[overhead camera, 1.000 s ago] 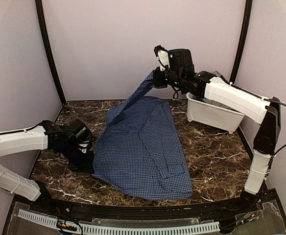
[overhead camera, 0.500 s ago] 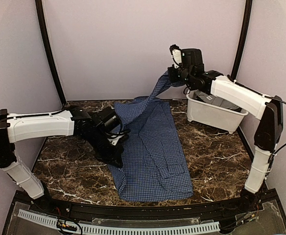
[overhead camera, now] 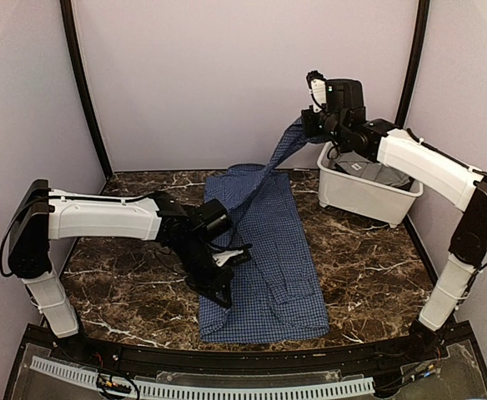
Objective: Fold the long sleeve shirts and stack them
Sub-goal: Fold the 1/3-folded shirt at the center of the board.
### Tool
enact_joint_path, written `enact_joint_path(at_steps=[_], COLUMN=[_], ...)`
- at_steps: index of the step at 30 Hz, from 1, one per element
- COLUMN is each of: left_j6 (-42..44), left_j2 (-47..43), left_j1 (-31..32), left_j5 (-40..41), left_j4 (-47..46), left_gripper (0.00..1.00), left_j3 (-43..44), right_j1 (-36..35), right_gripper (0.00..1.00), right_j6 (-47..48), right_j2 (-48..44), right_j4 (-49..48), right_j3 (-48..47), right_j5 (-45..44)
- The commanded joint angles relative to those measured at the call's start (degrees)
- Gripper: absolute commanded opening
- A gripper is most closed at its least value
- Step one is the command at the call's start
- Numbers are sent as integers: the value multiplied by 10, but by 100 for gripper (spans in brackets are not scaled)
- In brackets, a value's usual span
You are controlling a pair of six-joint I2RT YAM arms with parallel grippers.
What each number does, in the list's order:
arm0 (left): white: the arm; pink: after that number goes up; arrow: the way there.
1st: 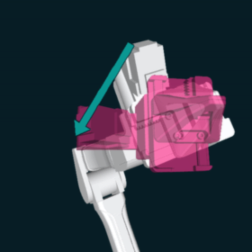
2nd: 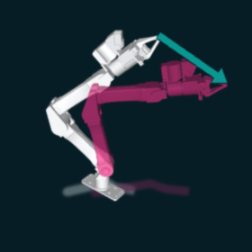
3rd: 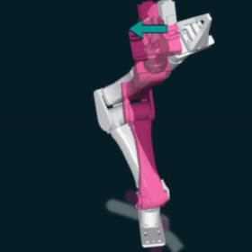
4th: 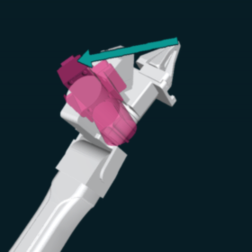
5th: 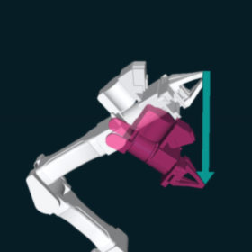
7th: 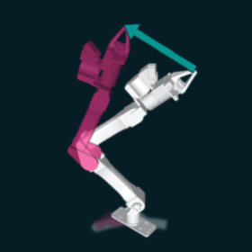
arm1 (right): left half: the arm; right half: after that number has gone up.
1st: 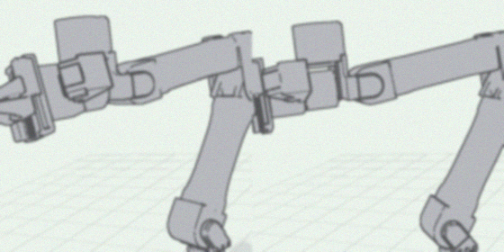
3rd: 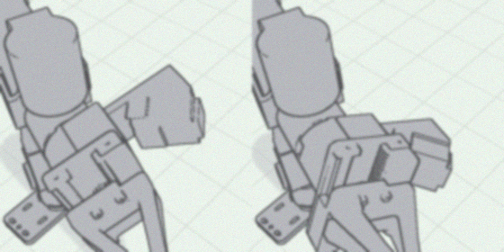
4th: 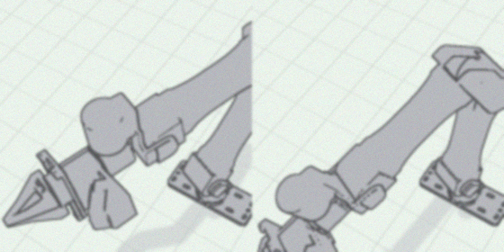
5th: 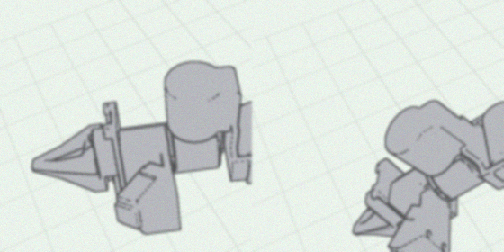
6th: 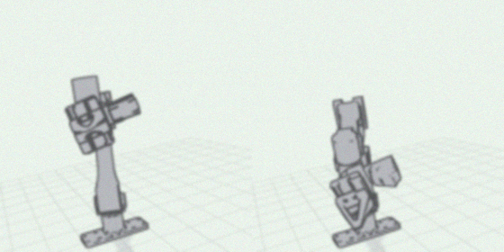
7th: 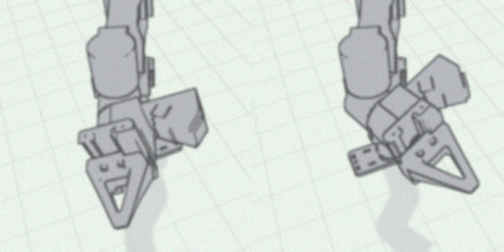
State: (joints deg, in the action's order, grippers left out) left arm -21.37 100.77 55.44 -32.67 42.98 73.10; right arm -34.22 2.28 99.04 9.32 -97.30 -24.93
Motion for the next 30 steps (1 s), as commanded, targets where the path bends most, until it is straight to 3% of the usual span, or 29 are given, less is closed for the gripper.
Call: enact_joint_path(at_steps=[1, 15, 30], left_j6=[26, 24, 25], left_j2=[9, 47, 90], left_j1=[7, 9, 21], left_j5=[-45, -80, -109], left_j4=[-10, -38, -39], left_gripper=[2, 2, 2], left_j3=[12, 40, 79], right_j1=[3, 3, 2], right_gripper=[0, 0, 0], right_j6=[-9, -16, -18], right_j2=[-23, -25, -24], right_j4=[-24, -18, -6], right_j3=[17, 21, -45], right_j5=[-8, 12, 32])
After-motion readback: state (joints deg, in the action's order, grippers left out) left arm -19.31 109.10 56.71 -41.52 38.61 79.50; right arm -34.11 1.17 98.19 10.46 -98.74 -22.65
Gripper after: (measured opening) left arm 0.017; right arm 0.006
